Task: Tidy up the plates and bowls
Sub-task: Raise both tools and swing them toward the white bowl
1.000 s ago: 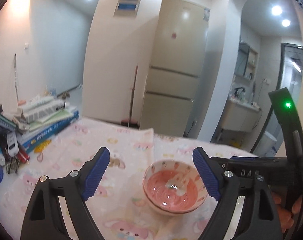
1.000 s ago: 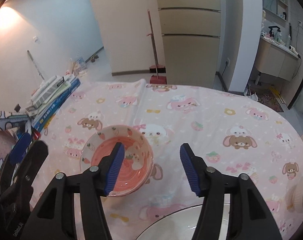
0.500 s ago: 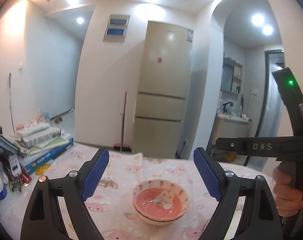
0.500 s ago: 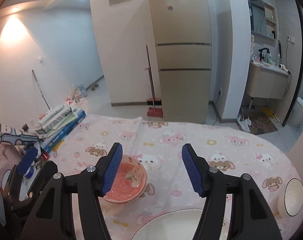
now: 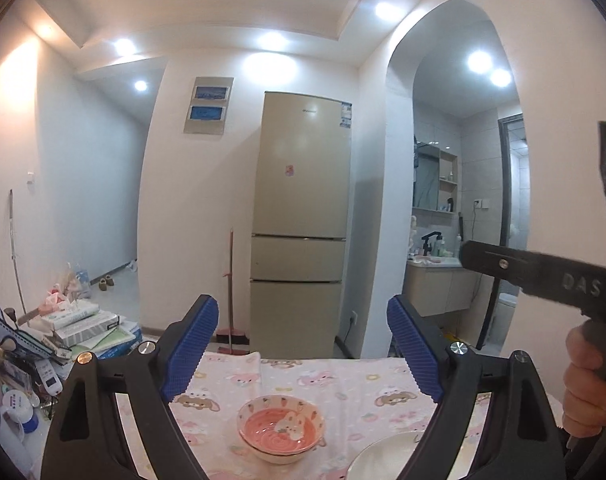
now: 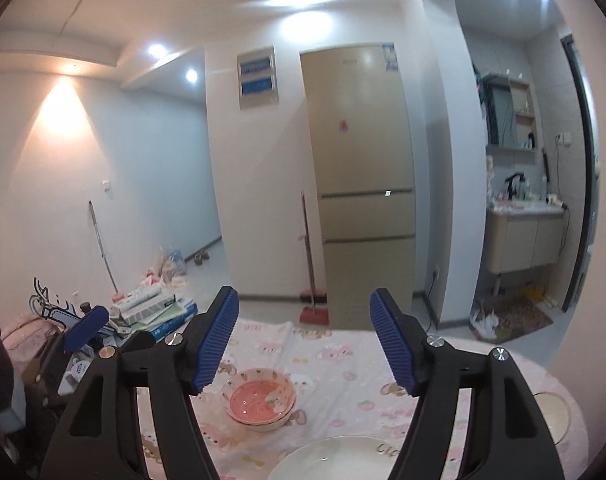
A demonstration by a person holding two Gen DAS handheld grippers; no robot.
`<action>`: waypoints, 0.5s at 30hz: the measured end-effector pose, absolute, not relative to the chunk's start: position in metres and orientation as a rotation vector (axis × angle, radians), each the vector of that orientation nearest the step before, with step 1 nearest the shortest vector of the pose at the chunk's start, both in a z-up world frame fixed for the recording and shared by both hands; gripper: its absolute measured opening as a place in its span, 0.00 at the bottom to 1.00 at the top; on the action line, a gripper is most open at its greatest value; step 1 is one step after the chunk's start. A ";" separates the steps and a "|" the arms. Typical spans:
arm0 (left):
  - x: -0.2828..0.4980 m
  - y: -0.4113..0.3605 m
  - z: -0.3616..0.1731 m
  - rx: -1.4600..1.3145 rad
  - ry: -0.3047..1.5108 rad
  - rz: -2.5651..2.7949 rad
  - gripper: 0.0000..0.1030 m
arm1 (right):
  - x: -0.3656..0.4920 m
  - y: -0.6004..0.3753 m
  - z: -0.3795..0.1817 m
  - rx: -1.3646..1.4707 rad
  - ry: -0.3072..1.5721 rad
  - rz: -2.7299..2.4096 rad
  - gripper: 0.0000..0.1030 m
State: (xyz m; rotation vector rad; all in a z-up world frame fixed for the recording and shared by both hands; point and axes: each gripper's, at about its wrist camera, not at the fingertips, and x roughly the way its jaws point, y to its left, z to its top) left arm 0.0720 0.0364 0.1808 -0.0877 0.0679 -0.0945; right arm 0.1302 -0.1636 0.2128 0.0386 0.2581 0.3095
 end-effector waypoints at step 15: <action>0.008 -0.075 0.233 -0.089 -0.063 -0.186 0.86 | 0.039 -0.291 0.247 0.071 0.018 0.071 0.67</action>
